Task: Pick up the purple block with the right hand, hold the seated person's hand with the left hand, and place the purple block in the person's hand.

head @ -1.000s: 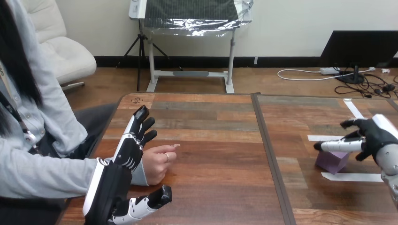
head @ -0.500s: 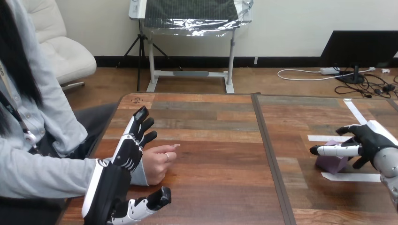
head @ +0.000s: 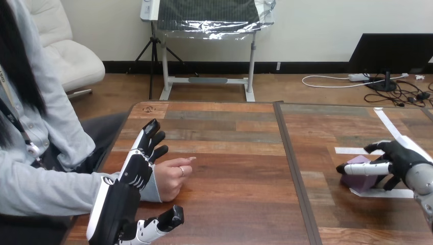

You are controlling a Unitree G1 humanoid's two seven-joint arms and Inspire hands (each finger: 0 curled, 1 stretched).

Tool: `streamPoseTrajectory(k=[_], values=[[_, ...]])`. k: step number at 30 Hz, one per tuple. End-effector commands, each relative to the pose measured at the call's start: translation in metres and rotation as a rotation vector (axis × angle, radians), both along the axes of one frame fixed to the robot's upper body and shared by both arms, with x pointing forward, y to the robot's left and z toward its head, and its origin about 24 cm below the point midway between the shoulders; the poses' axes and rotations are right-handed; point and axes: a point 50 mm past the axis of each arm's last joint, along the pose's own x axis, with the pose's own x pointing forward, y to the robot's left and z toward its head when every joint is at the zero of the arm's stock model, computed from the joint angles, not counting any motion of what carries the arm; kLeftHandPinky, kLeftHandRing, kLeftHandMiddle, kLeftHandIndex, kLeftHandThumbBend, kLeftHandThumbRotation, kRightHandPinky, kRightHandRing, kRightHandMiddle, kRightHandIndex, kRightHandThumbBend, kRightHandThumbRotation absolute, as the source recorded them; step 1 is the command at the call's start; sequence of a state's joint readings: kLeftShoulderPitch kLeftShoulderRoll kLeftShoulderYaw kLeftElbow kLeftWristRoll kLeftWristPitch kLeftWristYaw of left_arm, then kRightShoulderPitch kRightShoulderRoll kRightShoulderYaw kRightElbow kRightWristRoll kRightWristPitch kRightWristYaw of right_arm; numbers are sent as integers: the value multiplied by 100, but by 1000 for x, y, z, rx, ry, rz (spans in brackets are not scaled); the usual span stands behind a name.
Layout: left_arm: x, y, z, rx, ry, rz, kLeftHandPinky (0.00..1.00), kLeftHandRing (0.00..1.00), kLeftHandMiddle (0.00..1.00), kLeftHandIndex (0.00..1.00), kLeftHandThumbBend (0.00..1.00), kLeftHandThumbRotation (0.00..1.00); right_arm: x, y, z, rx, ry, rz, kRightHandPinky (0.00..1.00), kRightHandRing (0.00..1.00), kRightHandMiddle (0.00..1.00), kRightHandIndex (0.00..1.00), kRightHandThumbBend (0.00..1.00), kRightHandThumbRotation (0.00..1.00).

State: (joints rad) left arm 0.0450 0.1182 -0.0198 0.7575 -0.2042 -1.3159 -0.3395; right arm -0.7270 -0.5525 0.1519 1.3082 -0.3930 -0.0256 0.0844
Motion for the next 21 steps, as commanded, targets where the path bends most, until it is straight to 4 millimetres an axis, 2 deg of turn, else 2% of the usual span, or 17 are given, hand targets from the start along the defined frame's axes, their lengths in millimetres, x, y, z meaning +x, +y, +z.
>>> streamPoseTrajectory(k=[1, 13, 21], values=[[12, -3, 17, -6, -108, -9, 89, 94, 97, 95, 100, 63, 7, 1, 9, -11, -13, 21, 45, 64, 70, 88, 84, 42], [12, -3, 18, -16, -110, -7, 88, 94, 96, 94, 100, 63, 7, 5, 7, -11, -10, 10, 53, 73, 78, 87, 84, 36], [12, -4, 19, -38, -118, -11, 87, 93, 95, 93, 100, 61, 9, 6, 8, -8, -18, 6, 53, 74, 78, 83, 83, 24]])
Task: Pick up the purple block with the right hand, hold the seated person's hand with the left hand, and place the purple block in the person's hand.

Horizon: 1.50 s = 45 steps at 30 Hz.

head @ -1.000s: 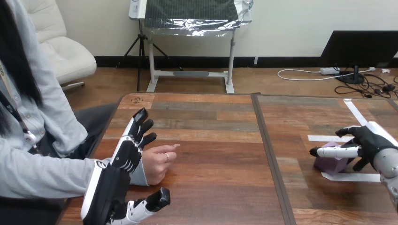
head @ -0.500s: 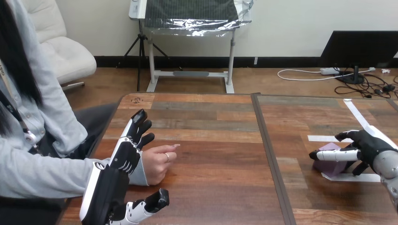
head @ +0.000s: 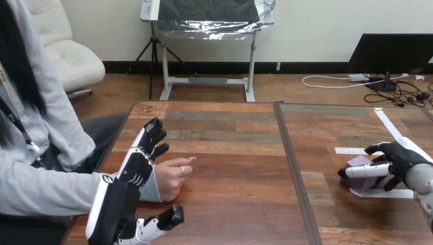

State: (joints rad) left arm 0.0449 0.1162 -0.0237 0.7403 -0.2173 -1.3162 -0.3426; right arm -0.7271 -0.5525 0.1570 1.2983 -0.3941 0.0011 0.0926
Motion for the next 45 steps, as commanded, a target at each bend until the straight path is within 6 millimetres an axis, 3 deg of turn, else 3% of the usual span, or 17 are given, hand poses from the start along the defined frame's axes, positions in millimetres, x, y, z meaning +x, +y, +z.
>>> streamPoseTrajectory(k=[1, 6, 11, 19, 25, 45], values=[[12, -4, 17, -30, -100, -15, 87, 93, 95, 93, 100, 61, 9, 7, 8, -1, -41, 12, 53, 74, 78, 82, 83, 23], [11, -4, 17, -32, -101, -19, 88, 93, 95, 93, 100, 60, 9, 6, 9, 2, -63, 4, 58, 76, 79, 77, 82, 8], [11, -4, 17, -44, -102, -17, 88, 93, 94, 92, 100, 59, 10, 6, 11, -9, -88, 1, 61, 76, 77, 71, 81, 2], [10, -4, 17, -55, -99, -25, 89, 93, 94, 92, 100, 59, 11, 7, 13, -17, -119, -8, 62, 71, 71, 62, 80, 0], [10, -5, 18, -58, -100, -29, 90, 94, 94, 92, 100, 59, 12, 7, 15, -14, -149, -1, 56, 63, 63, 55, 78, 0], [9, -4, 19, -38, -119, -23, 89, 93, 94, 92, 100, 60, 14, 7, 20, -4, -241, -45, 41, 48, 52, 52, 80, 0]])
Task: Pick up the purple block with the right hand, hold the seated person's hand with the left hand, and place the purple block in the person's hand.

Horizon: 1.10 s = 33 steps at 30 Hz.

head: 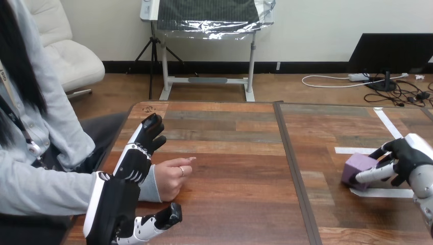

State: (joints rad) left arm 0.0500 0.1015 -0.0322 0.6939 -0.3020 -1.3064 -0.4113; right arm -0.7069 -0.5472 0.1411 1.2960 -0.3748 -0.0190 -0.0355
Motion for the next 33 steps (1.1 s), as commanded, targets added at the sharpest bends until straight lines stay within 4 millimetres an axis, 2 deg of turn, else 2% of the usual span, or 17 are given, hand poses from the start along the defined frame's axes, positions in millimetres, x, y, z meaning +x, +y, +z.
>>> streamPoseTrajectory(k=[1, 7, 16, 33], values=[[8, -3, 13, 4, -82, -10, 89, 93, 94, 92, 100, 60, 17, 10, 21, 31, -151, 22, 41, 48, 52, 52, 80, 0], [8, -3, 12, 3, -77, -5, 90, 94, 94, 91, 100, 61, 16, 10, 22, 26, -185, 26, 39, 47, 52, 51, 81, 0], [9, -3, 13, 16, -80, -2, 89, 93, 94, 92, 100, 61, 16, 11, 24, 27, -247, 37, 45, 51, 54, 51, 82, 0], [10, -2, 12, 32, -73, 6, 88, 93, 95, 93, 100, 62, 16, 16, 26, 80, -353, 40, 44, 51, 55, 51, 81, 0]])
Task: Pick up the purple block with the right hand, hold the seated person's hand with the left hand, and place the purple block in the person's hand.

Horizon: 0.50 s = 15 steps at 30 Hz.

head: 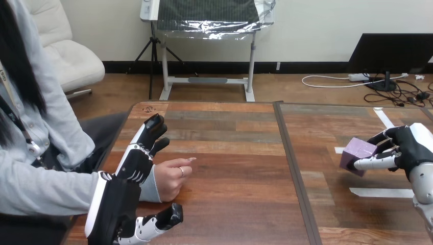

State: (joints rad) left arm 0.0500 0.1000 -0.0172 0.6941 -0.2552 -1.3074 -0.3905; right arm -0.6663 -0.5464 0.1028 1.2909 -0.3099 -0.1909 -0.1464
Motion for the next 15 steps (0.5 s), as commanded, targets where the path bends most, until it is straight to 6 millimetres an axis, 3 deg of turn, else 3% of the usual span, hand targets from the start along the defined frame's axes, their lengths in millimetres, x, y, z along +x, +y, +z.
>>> streamPoseTrajectory(k=[1, 7, 15], values=[[10, -1, 11, 14, -74, 8, 88, 93, 95, 93, 100, 63, 18, 15, 23, 38, -164, 35, 44, 51, 55, 51, 81, 0], [10, 0, 11, 43, -69, 29, 86, 93, 95, 93, 100, 66, 18, 17, 23, 40, -182, 39, 43, 50, 55, 52, 80, 0], [11, 4, 11, 113, -38, 78, 88, 95, 97, 94, 100, 57, 18, 21, 24, 79, -225, 39, 42, 49, 54, 53, 79, 0]])
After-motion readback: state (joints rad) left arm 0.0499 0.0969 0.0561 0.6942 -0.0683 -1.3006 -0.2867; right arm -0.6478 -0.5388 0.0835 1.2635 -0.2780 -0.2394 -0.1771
